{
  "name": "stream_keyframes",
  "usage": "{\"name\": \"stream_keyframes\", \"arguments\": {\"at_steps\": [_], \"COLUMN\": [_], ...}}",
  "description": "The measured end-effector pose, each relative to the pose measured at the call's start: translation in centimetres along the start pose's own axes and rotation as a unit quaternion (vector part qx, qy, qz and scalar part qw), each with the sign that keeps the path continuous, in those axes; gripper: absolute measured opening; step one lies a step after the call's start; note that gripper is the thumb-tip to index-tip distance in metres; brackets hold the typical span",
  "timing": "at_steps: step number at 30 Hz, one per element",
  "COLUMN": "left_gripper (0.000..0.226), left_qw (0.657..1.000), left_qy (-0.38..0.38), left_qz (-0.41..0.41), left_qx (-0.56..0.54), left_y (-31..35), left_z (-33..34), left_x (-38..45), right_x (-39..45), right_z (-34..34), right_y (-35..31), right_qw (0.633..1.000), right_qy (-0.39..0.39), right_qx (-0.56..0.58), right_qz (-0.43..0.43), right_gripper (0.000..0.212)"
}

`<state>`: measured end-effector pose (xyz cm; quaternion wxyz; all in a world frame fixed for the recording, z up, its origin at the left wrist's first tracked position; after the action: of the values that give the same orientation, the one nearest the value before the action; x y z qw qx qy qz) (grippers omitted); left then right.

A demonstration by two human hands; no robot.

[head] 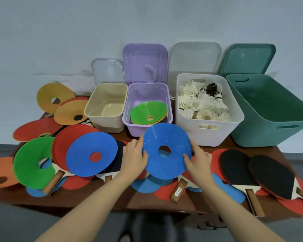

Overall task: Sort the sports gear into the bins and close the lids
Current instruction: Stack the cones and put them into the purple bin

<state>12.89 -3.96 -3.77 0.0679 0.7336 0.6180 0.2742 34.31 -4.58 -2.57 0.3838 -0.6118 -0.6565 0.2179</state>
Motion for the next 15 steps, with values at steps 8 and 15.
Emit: {"name": "stream_keyframes", "arguments": {"at_steps": [8,15], "left_gripper": [0.058,0.062], "left_qw": [0.993,0.994], "left_qy": [0.114,0.101], "left_qz": [0.004,0.006], "left_qx": [0.021,0.043], "left_y": [-1.1,-3.5], "left_z": [-6.4,-8.0], "left_x": [3.0,9.1], "right_x": [4.8,11.7], "right_z": [1.1,3.3], "right_y": [-5.0,-6.6], "right_qw": [0.994,0.992], "right_qy": [-0.007,-0.004], "right_qx": [0.038,-0.066], "right_qz": [-0.107,-0.11], "right_gripper": [0.059,0.065]}}
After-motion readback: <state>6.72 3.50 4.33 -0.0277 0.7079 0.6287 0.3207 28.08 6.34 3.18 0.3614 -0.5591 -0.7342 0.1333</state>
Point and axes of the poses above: each hand's wrist, its own x-axis towards the middle knuckle, its own z-axis out of the palm, y = z × x, the point moved 5 cm from there along x, towards the middle knuckle, and after that the axes turned 5 degrees about z, right-handed, at the moved point
